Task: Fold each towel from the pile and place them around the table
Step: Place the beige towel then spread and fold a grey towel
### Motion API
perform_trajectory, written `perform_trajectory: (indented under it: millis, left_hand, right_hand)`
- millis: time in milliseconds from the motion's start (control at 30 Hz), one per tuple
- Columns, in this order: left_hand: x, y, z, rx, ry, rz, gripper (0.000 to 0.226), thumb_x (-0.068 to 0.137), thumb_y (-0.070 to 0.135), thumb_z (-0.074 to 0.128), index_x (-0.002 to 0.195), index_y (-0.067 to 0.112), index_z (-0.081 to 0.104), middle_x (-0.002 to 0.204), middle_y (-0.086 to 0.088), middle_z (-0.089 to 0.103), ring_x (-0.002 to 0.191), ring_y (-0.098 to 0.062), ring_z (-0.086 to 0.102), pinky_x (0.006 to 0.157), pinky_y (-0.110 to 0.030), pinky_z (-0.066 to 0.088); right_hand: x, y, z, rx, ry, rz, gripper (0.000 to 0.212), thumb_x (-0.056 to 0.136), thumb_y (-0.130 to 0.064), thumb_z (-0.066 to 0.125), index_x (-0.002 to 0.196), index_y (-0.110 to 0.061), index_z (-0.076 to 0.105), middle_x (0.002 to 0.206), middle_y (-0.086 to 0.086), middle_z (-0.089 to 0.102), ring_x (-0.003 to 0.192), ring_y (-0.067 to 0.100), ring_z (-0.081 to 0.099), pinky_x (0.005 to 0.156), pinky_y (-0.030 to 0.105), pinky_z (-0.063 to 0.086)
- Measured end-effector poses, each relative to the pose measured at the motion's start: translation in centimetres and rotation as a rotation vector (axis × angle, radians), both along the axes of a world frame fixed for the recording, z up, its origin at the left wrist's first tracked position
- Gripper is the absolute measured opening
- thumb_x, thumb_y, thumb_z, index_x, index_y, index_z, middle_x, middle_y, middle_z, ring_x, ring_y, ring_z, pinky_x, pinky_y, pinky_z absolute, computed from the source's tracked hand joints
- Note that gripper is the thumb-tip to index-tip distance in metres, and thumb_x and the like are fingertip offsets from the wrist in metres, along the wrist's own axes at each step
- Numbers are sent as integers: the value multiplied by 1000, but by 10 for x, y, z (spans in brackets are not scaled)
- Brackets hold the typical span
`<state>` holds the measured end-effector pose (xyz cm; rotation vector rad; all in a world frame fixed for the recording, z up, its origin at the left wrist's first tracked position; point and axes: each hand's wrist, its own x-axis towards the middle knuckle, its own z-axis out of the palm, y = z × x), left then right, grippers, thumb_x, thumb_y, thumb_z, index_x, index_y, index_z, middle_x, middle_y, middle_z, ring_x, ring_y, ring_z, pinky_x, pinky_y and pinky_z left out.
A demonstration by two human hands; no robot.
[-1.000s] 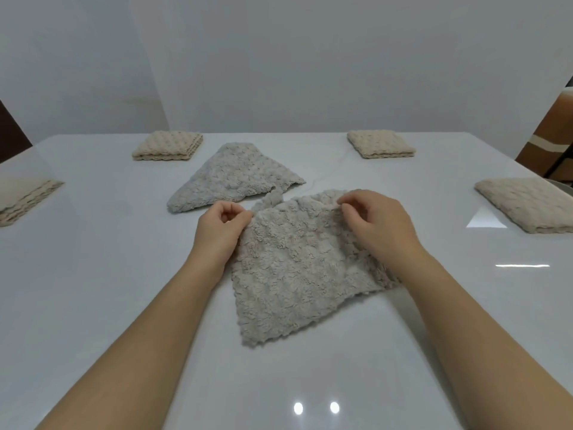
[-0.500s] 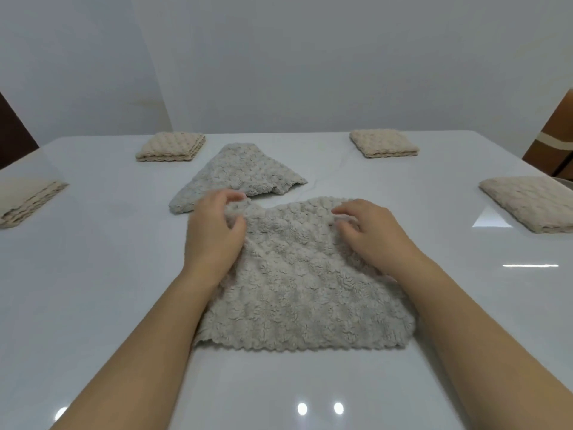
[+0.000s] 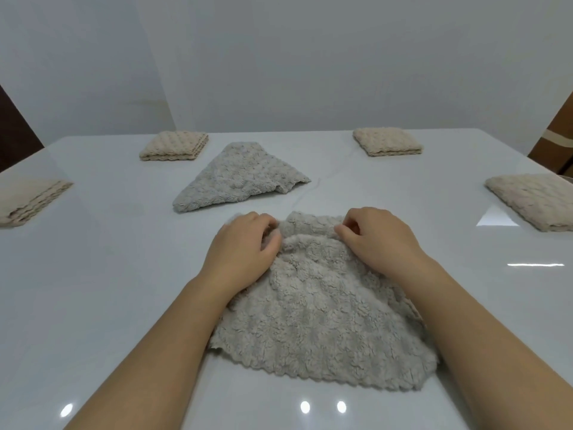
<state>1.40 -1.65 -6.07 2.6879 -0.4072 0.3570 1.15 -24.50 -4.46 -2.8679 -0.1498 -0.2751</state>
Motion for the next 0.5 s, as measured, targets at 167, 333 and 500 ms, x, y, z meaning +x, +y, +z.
perform_trajectory:
  millis: [167, 333, 500]
  left_hand:
    - [4, 1, -7, 214, 180, 112, 63, 96, 60, 24, 151, 28, 27, 158, 1, 26, 145, -20, 21, 115, -42, 18]
    - [8, 9, -16, 231, 293, 135, 73, 93, 67, 12, 156, 29, 6, 163, -2, -6, 150, -18, -6, 121, -45, -4]
    - [0, 42, -16, 294, 240, 45, 72, 93, 66, 12, 155, 29, 7, 163, 4, -3, 149, -11, -6, 120, -43, -7]
  right_hand:
    - [7, 6, -19, 38, 128, 90, 60, 99, -54, 34, 144, -15, 41, 147, 8, 40, 135, 26, 36, 110, 41, 32]
    - [13, 4, -30, -96, 285, 93, 75, 95, -65, 13, 157, -25, -1, 163, 4, -12, 149, 21, -14, 121, 43, -7]
    - [15, 3, -32, -137, 262, 94, 74, 95, -66, 11, 157, -26, -2, 163, 3, -11, 150, 20, -13, 121, 43, -8]
